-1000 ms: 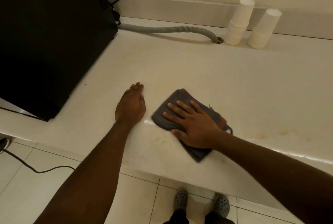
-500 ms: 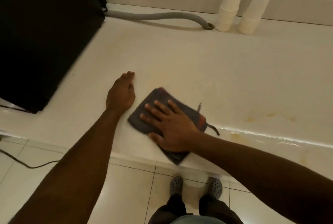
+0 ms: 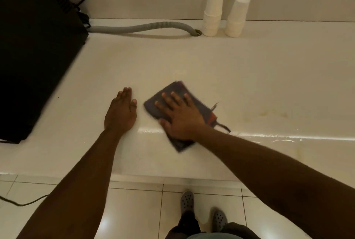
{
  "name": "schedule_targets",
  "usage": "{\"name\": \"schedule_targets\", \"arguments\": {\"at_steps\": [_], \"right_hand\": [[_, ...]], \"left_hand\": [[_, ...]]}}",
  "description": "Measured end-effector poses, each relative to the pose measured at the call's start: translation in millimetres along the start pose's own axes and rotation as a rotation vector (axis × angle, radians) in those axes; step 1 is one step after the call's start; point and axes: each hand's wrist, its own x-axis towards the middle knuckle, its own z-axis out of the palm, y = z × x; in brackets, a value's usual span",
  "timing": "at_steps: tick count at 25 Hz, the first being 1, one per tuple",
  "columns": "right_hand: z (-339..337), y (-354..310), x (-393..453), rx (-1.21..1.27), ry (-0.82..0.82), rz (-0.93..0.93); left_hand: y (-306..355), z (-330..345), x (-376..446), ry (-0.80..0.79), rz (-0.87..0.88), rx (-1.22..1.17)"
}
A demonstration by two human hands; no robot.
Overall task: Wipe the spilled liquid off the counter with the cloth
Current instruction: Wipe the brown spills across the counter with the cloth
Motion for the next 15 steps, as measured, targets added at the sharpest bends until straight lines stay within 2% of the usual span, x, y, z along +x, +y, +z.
{"name": "schedule_targets", "arguments": {"at_steps": [2, 4, 5, 7, 9, 10, 12, 15], "right_hand": [[5, 2, -51, -0.013, -0.036, -0.231], [4, 47, -83, -0.006, -0.028, -0.281], [3, 80, -86, -0.030, 0.007, -0.211], [-4, 156, -74, -0.041, 0.080, 0.063], [-17, 213, -48, 0.022, 0.081, 0.334], [-22, 220, -33, 0.069, 0.063, 0.409], [-22, 198, -10, 0.092, 0.049, 0.430], [-9, 132, -37, 0.042, 0.036, 0.179]], "left_hand": [[2, -2, -1, 0.014, -0.010, -0.030], [9, 2, -3, 0.022, -0.021, -0.007], [13, 6, -5, 0.023, -0.027, 0.007], [27, 13, -9, -0.007, -0.032, 0.028], [48, 20, -13, -0.037, -0.008, 0.035], [60, 23, -14, -0.045, 0.015, 0.032], [86, 30, -14, -0.058, 0.062, 0.022], [121, 43, -15, -0.060, 0.086, 0.027]]}}
